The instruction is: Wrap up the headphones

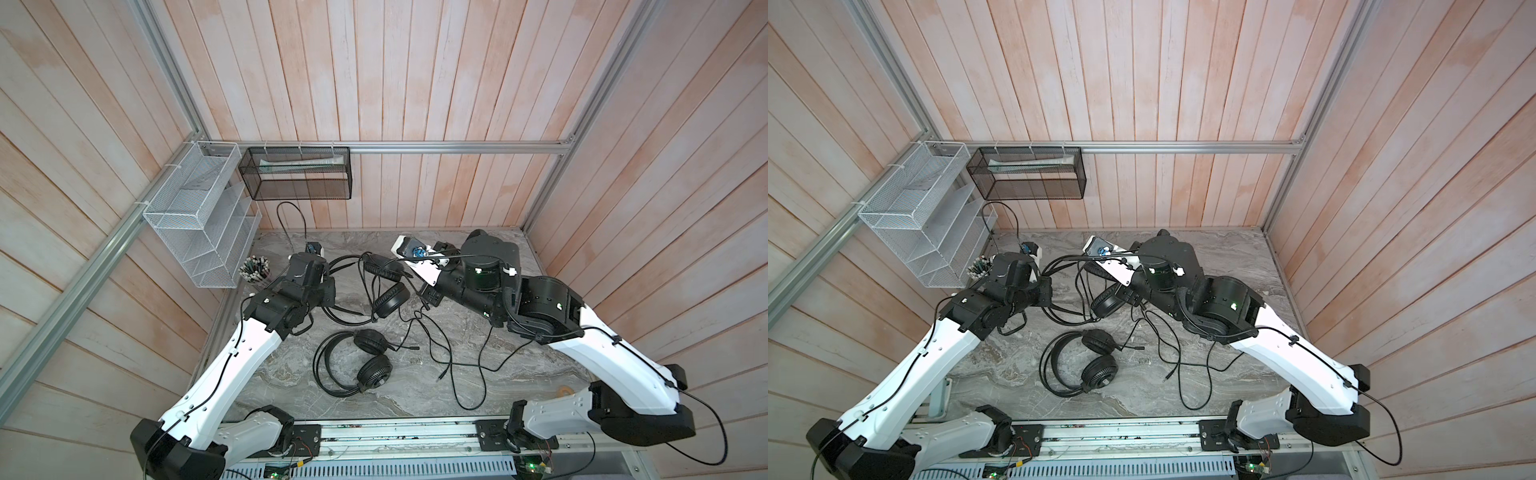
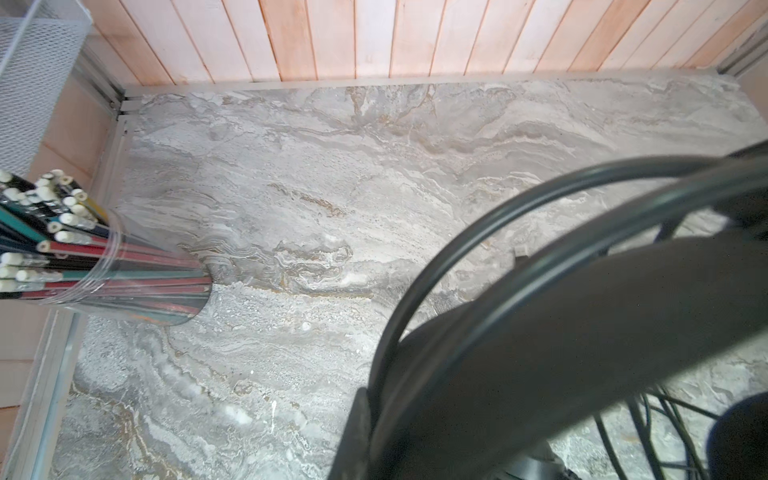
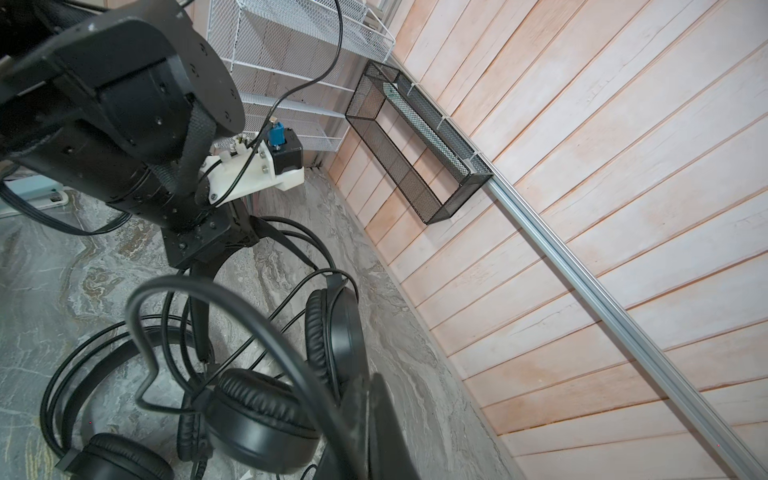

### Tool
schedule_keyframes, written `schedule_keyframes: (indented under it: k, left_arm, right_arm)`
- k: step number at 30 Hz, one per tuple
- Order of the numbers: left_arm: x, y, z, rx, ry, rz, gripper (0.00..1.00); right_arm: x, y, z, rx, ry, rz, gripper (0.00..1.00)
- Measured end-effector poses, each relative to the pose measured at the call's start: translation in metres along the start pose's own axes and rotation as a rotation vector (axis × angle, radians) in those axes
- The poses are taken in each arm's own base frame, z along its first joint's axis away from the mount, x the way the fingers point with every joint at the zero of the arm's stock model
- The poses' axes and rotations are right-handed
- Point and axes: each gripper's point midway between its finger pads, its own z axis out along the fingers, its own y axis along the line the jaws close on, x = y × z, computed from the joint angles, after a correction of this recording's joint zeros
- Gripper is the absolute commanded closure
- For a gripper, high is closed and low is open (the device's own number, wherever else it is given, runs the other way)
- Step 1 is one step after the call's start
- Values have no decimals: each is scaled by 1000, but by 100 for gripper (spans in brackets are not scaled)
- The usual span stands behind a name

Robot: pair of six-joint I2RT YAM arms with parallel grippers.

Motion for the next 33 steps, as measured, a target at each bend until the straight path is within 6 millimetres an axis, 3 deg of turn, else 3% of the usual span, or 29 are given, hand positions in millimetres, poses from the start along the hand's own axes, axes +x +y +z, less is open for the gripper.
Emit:
schedule_keyframes:
  k: [10, 15, 19, 27, 33]
  left_arm:
    - [38, -26, 26, 44, 117, 89, 100]
    - [51, -38, 31, 67, 136, 125, 100]
    - [50, -43, 30, 81, 125, 143, 100]
    - [36, -24, 23, 26, 70, 93, 100]
    - [29, 3, 24, -43, 57, 19, 100]
  right_arm:
    - [-9, 3, 23, -30, -1, -22, 100]
    - [0, -17, 29, -6, 12, -6, 100]
    - [6, -34, 32, 21, 15, 15, 100]
    - [4, -6, 28, -68, -4, 30, 100]
    - [20, 14, 21, -118, 21, 38, 100]
